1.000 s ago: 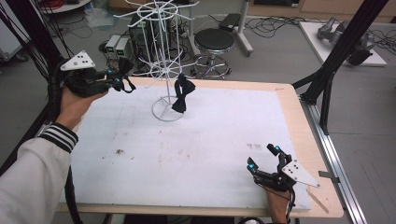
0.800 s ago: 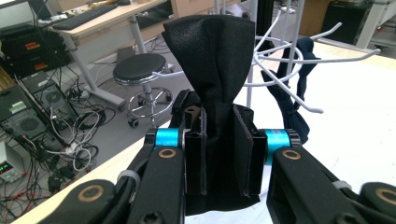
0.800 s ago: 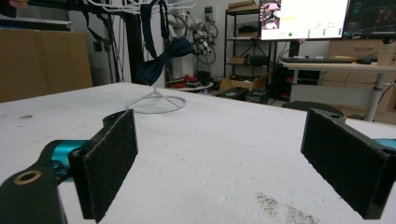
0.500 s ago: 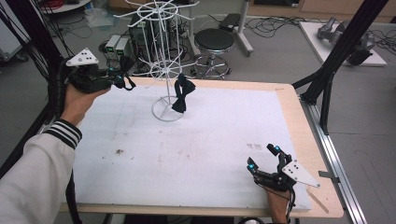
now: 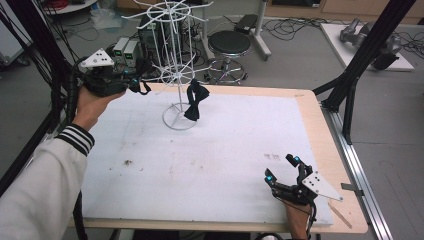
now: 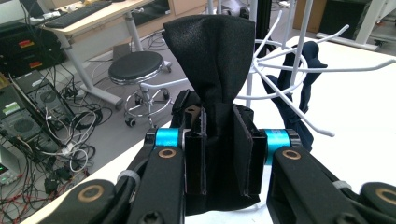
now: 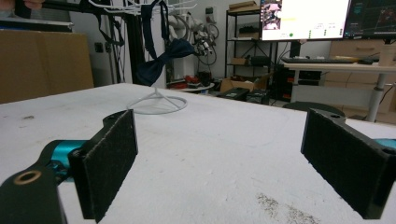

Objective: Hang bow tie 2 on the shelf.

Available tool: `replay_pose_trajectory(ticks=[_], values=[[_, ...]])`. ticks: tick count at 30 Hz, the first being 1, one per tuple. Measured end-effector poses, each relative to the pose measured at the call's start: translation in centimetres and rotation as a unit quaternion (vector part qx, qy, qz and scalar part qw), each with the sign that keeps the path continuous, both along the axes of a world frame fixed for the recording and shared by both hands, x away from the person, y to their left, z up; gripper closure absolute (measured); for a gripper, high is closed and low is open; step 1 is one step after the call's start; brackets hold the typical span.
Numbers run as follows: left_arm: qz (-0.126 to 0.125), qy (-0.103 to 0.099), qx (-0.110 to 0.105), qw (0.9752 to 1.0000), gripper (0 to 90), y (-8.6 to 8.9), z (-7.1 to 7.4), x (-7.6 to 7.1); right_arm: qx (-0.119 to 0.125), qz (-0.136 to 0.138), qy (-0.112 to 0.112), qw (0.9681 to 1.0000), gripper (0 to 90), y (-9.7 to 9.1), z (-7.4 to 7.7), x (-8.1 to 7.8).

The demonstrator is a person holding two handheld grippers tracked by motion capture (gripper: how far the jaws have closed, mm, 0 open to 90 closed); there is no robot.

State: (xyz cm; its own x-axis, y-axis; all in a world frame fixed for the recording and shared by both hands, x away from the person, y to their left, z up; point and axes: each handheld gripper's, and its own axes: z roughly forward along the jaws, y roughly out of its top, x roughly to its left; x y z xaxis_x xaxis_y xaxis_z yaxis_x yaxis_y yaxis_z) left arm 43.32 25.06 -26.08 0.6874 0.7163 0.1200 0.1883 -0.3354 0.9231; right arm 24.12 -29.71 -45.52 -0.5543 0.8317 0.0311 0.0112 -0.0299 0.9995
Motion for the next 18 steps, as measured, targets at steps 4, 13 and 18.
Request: replay_pose_trajectory(ticks=[4, 13, 18], values=[[-0.002, 0.0, 0.0, 1.0, 75.8, -0.3, 0.0, 0.0, 0.0, 0.0, 0.0, 1.0, 10.2, 0.0, 0.0, 0.0], [-0.009, 0.001, -0.003, 1.0, 75.8, -1.2, -0.1, 0.2, -0.002, -0.001, -0.005, 1.0, 10.2, 0.0, 0.0, 0.1], [-0.013, 0.002, -0.003, 0.9999, 75.8, -1.7, -0.1, 0.3, 0.001, -0.002, -0.003, 1.0, 10.2, 0.0, 0.0, 0.0]])
